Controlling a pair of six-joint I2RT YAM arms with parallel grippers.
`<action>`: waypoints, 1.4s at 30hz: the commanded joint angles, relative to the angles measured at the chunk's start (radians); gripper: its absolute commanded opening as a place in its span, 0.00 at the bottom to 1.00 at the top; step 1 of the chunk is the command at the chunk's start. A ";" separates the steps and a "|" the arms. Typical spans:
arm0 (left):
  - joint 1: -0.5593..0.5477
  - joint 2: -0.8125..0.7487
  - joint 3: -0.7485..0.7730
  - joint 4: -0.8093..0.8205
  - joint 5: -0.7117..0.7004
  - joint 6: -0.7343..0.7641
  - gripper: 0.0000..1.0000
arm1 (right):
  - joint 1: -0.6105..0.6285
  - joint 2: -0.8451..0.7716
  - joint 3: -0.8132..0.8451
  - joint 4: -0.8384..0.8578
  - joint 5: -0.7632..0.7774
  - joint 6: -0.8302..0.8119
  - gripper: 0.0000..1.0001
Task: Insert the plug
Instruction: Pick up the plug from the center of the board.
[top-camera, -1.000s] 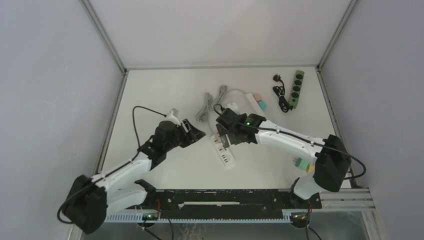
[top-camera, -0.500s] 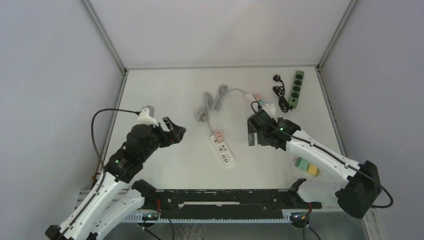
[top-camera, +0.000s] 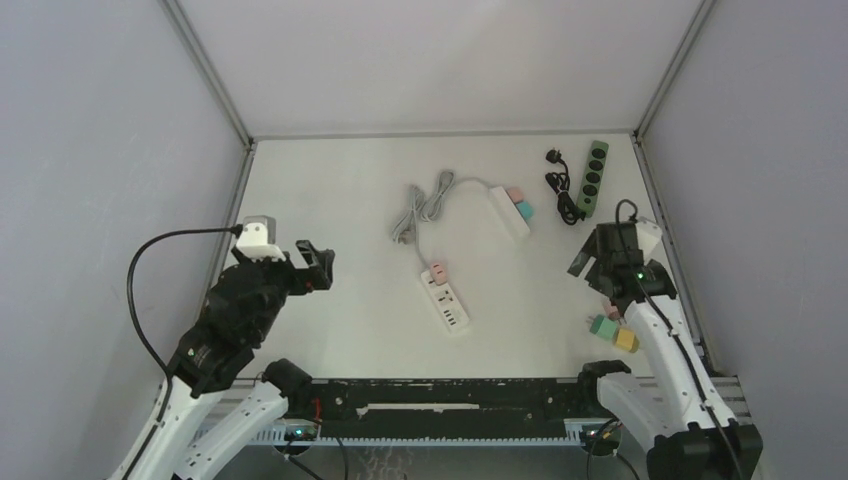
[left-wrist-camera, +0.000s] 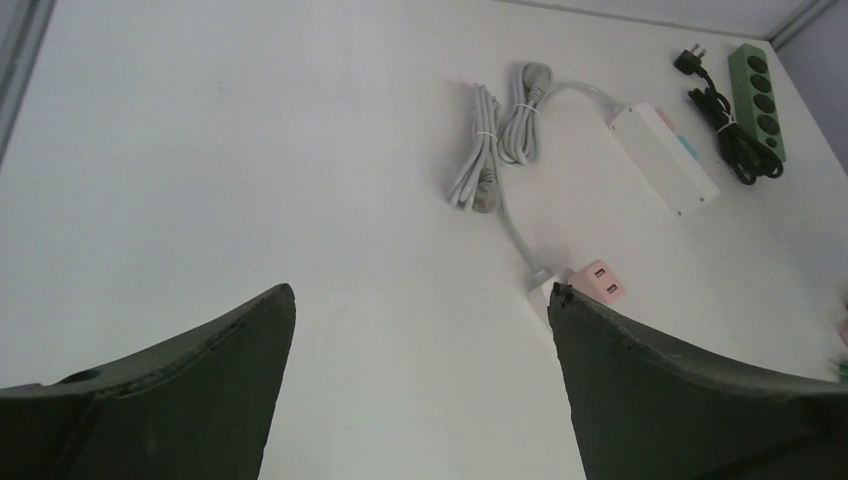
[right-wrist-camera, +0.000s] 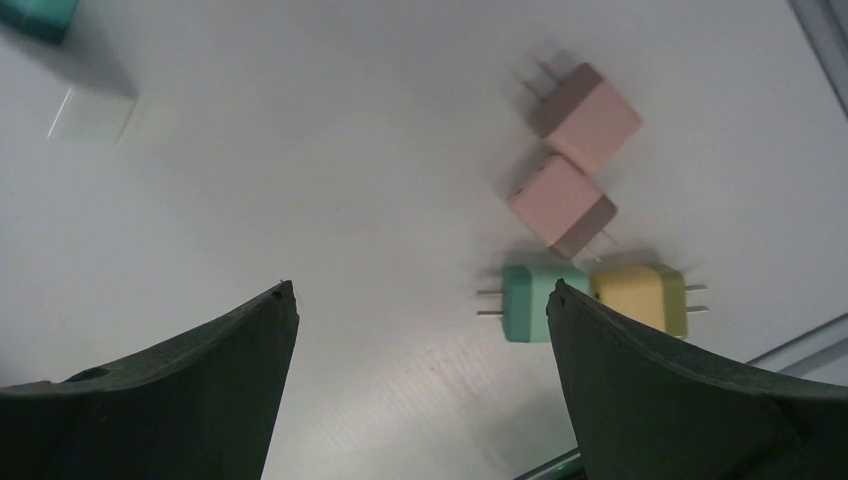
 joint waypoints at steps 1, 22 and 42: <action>-0.014 -0.046 -0.030 0.025 -0.100 0.066 1.00 | -0.180 -0.016 -0.012 0.073 -0.054 -0.020 1.00; -0.082 -0.103 -0.064 0.028 -0.193 0.067 1.00 | -0.615 0.318 -0.067 0.365 -0.179 -0.009 0.99; -0.094 -0.118 -0.070 0.033 -0.194 0.070 1.00 | -0.532 0.490 -0.060 0.407 -0.260 -0.035 0.75</action>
